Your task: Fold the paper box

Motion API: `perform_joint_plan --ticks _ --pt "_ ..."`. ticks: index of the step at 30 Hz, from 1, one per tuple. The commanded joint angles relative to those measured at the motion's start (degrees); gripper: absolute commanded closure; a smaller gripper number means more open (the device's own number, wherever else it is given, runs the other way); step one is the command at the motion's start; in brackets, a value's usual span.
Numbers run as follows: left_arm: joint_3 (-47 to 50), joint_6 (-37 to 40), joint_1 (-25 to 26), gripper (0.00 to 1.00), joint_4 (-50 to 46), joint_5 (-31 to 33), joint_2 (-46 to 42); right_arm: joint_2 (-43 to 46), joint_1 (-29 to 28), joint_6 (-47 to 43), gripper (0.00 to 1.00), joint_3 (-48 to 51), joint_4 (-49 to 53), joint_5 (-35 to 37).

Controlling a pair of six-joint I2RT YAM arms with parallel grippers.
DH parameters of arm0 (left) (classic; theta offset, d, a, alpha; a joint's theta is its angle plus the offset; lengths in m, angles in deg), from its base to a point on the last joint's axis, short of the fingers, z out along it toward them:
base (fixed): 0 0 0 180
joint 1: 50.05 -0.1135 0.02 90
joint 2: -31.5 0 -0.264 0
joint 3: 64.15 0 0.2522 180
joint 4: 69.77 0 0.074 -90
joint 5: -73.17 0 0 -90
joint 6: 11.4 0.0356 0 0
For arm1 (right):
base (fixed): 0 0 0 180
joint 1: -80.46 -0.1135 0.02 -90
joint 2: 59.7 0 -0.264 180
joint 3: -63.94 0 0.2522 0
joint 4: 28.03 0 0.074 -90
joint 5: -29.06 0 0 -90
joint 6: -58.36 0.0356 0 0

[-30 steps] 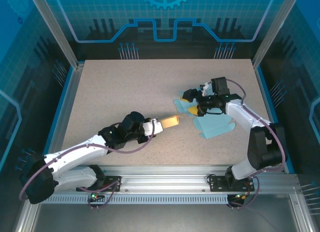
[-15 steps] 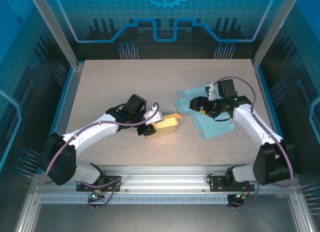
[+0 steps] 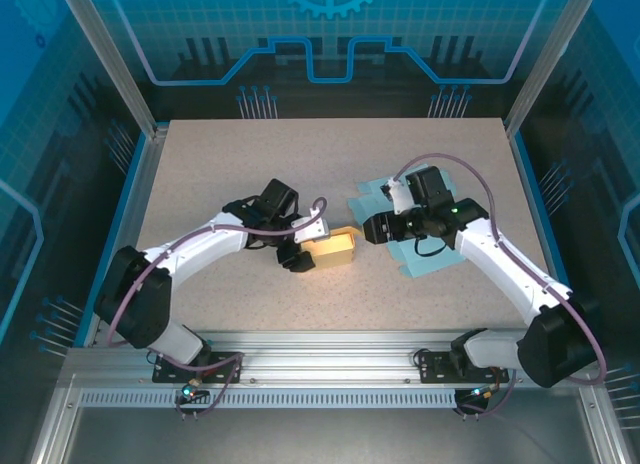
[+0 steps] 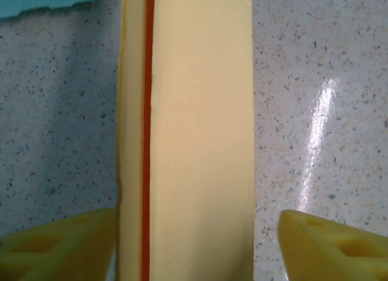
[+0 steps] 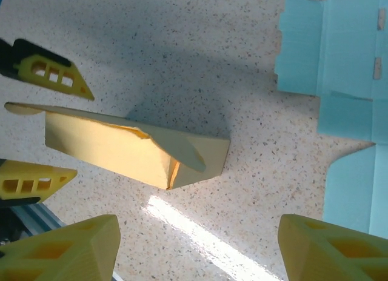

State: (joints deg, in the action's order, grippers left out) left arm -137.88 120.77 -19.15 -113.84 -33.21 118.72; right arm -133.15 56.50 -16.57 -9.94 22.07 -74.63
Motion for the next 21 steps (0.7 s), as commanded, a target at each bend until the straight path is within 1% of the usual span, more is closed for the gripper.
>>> perform_joint_plan --ticks 1,3,4,7,8,10,13,15,16,18,20,21 --pt "-0.2 -0.6 -0.2 0.20 1.1 -2.4 -4.9 0.1 -2.1 -4.0 0.32 -3.2 1.7 4.1" --pt "0.1 -2.2 -0.2 0.14 2.8 -2.4 -7.8 -0.4 -2.9 -4.8 0.34 -4.3 2.5 5.7" --pt "0.4 -3.0 -0.2 0.13 3.6 -2.3 -9.1 -0.7 -3.2 -5.0 0.35 -4.9 2.9 6.3" --pt "1.3 -7.6 -0.3 0.12 6.8 -0.5 -14.3 -1.4 -4.4 -5.7 0.40 -6.2 4.0 7.9" --pt "1.4 -10.2 -0.3 0.13 7.9 1.3 -16.1 -1.6 -4.7 -5.8 0.43 -6.6 4.4 8.1" --pt "1.3 -16.3 -0.2 0.16 8.8 6.6 -19.2 -1.9 -5.3 -6.1 0.46 -7.5 5.3 8.7" --pt "0.7 -28.6 -0.3 0.19 7.6 16.9 -22.9 -2.4 -6.2 -6.7 0.50 -8.9 7.0 10.5" --pt "1.0 -37.9 -0.3 0.22 4.9 24.0 -24.8 -3.0 -6.6 -7.4 0.51 -9.8 8.0 11.3" --pt "1.3 -41.6 -0.4 0.22 3.0 26.2 -25.4 -3.3 -6.7 -7.7 0.52 -10.1 8.3 11.8" --pt "2.3 -48.1 -0.5 0.23 -1.7 27.5 -26.6 -4.4 -7.1 -8.2 0.52 -10.8 8.9 12.8" --pt "3.8 -52.7 -0.5 0.23 -4.3 25.7 -27.5 -5.3 -7.5 -8.9 0.53 -11.2 9.1 12.8" --pt "5.0 -54.6 -0.5 0.25 -4.9 24.4 -28.0 -5.8 -7.7 -9.3 0.53 -11.4 8.9 12.8"
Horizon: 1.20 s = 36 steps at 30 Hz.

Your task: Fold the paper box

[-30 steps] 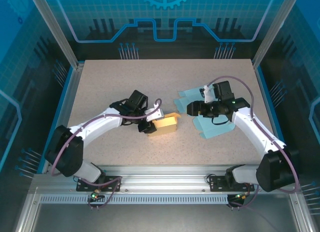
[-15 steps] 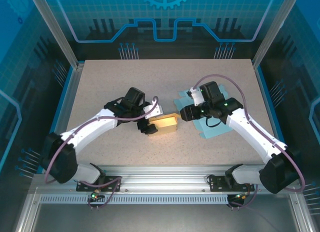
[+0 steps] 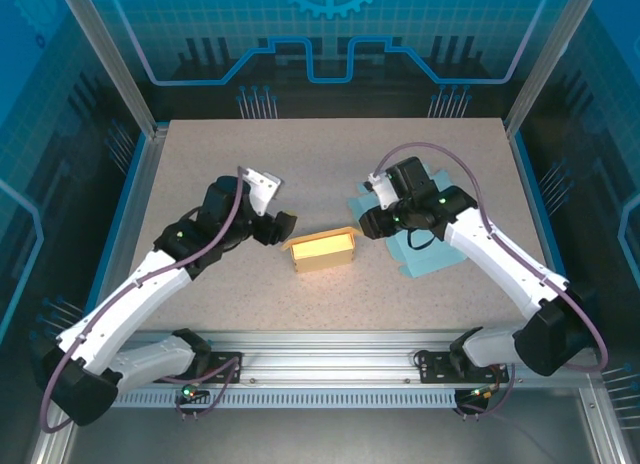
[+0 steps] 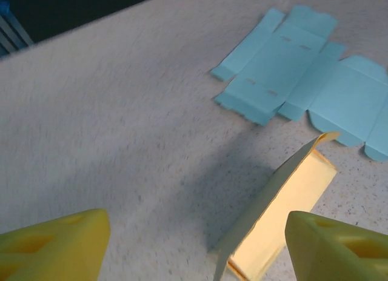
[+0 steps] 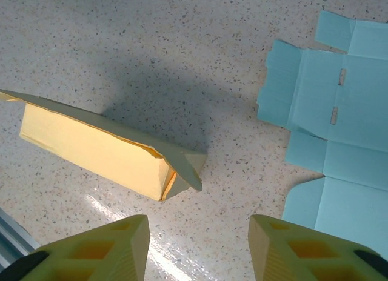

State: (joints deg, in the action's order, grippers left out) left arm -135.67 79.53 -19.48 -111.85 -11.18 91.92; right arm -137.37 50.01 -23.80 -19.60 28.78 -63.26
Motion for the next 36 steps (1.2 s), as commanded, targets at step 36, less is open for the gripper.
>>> perform_joint_plan --ticks 36 --pt "7.1 -8.4 0.3 0.54 -1.5 -5.4 9.0 -10.7 -5.0 1.2 0.53 -3.0 -0.5 1.0"
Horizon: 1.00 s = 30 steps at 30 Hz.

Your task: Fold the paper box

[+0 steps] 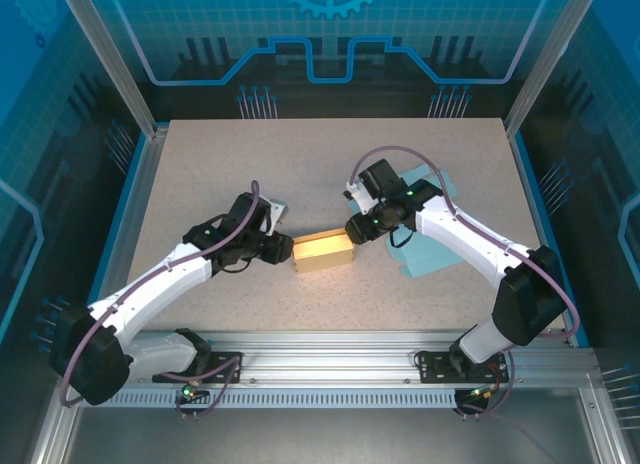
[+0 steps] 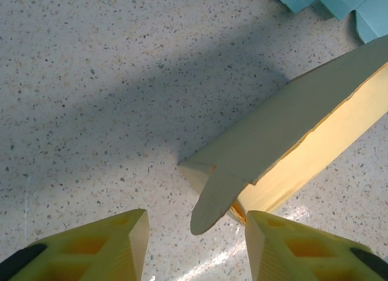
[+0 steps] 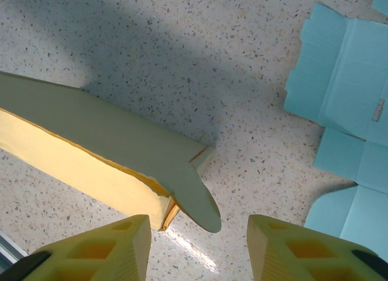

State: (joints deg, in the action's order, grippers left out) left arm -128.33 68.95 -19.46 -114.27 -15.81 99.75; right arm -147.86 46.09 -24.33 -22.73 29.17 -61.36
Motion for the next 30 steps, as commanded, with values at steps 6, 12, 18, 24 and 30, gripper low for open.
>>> perform_joint_plan --ticks 6,12,18,24,30 --pt "-1.2 3.6 0.3 0.61 1.1 -0.2 3.5 -0.9 -1.0 2.2 0.54 0.7 -1.5 0.4" --pt "-1.8 3.6 0.3 0.67 2.5 -0.5 4.6 -0.9 -1.1 3.3 0.58 1.7 -2.8 0.5" --pt "-2.5 3.5 0.3 0.72 3.0 -0.7 5.5 -0.8 -1.3 4.3 0.62 3.0 -4.2 0.4" --pt "-2.8 3.1 0.3 0.74 3.7 -0.7 5.6 -0.5 -1.6 5.5 0.71 3.4 -5.0 0.3" --pt "-3.6 1.2 0.3 0.75 3.1 -1.0 5.9 -0.2 -2.4 9.5 0.80 3.2 -4.6 1.6"
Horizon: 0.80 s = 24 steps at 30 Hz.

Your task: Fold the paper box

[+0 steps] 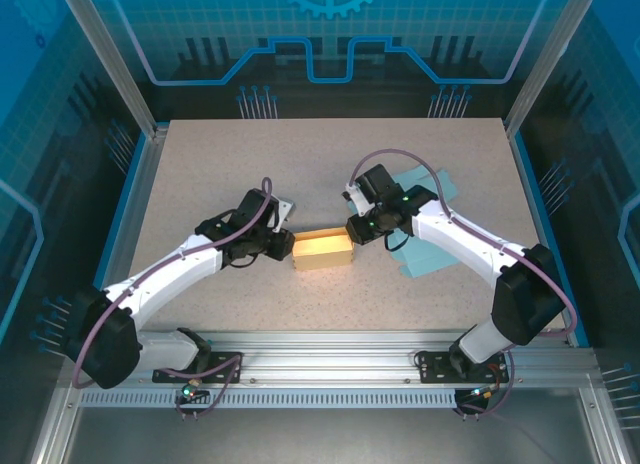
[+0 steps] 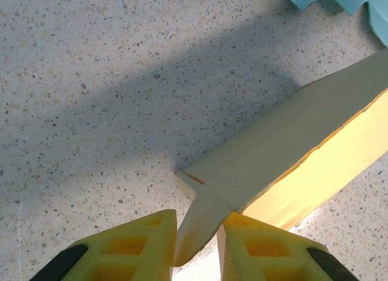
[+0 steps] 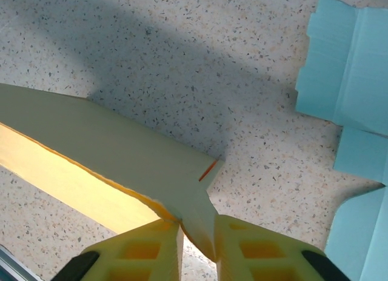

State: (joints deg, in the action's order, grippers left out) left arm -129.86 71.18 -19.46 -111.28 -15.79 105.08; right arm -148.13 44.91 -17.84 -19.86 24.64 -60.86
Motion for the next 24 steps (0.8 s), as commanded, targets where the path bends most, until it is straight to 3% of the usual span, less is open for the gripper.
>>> perform_joint_plan --ticks 1,14,24 --pt "-2.2 -1.5 0.3 0.75 -0.2 -1.0 0.4 0.2 -1.3 3.9 0.81 0.4 0.0 1.5" --pt "-2.9 -7.3 0.6 0.77 -3.6 -0.8 -0.5 1.0 -3.6 10.3 0.83 0.3 0.4 4.0" --pt "-2.6 -8.0 0.6 0.80 -4.6 -0.5 -1.5 2.0 -4.0 11.6 0.79 0.7 1.3 5.0"
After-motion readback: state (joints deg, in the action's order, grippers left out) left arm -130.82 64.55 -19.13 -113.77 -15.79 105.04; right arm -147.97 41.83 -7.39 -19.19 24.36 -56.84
